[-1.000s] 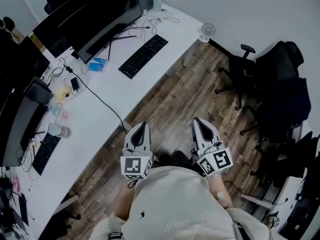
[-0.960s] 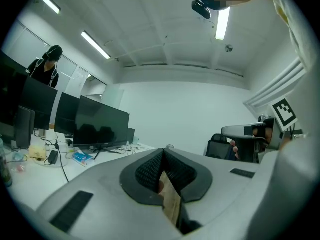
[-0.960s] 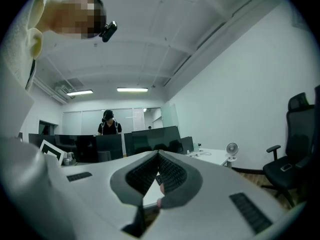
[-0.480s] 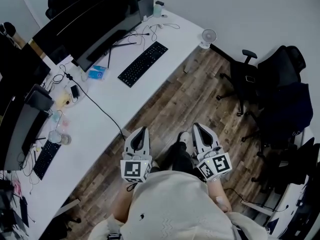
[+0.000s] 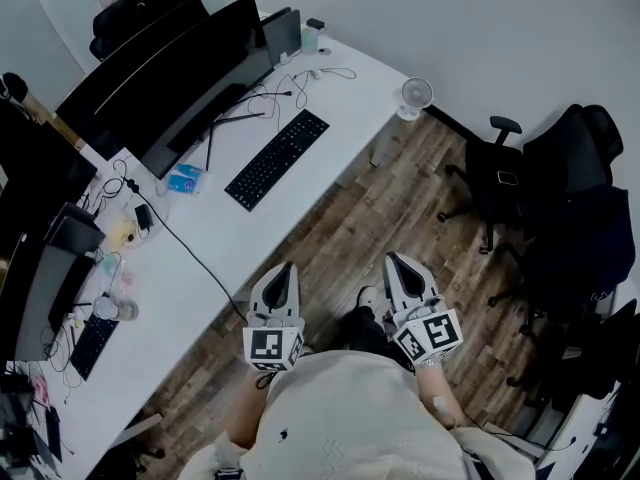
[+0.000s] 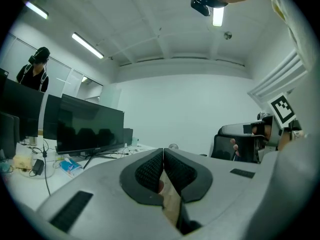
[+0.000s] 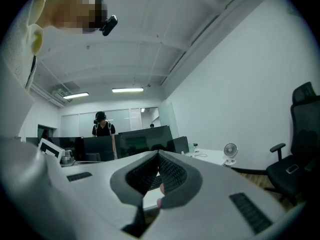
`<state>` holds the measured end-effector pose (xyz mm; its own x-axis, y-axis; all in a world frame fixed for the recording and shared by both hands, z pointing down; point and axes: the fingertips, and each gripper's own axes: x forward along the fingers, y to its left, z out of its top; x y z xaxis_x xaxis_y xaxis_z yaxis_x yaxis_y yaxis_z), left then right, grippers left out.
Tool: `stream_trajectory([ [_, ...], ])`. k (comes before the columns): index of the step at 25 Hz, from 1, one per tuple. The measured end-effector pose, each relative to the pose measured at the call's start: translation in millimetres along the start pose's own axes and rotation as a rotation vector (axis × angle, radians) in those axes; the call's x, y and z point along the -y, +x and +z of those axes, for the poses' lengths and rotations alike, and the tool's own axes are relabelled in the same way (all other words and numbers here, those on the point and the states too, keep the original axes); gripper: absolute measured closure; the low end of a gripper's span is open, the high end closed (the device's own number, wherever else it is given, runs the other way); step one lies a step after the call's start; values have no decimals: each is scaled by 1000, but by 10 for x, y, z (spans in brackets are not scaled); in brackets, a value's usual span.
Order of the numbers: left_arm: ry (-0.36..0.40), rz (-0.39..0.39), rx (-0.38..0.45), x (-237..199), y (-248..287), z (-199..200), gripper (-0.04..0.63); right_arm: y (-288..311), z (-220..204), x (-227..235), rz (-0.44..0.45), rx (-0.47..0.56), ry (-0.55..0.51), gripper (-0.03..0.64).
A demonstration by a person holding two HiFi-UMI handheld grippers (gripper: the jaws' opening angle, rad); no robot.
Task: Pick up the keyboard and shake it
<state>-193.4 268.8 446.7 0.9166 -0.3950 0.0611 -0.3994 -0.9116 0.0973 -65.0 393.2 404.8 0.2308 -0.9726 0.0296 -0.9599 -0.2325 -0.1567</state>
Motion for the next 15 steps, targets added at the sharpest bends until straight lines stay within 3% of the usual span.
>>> stream_trajectory([
  [6, -17, -12, 13, 182, 664, 135, 581, 273, 164, 590, -6, 3, 6, 615],
  [15, -32, 83, 36, 359, 1350, 288, 581, 647, 380, 1325, 65, -6, 7, 615],
])
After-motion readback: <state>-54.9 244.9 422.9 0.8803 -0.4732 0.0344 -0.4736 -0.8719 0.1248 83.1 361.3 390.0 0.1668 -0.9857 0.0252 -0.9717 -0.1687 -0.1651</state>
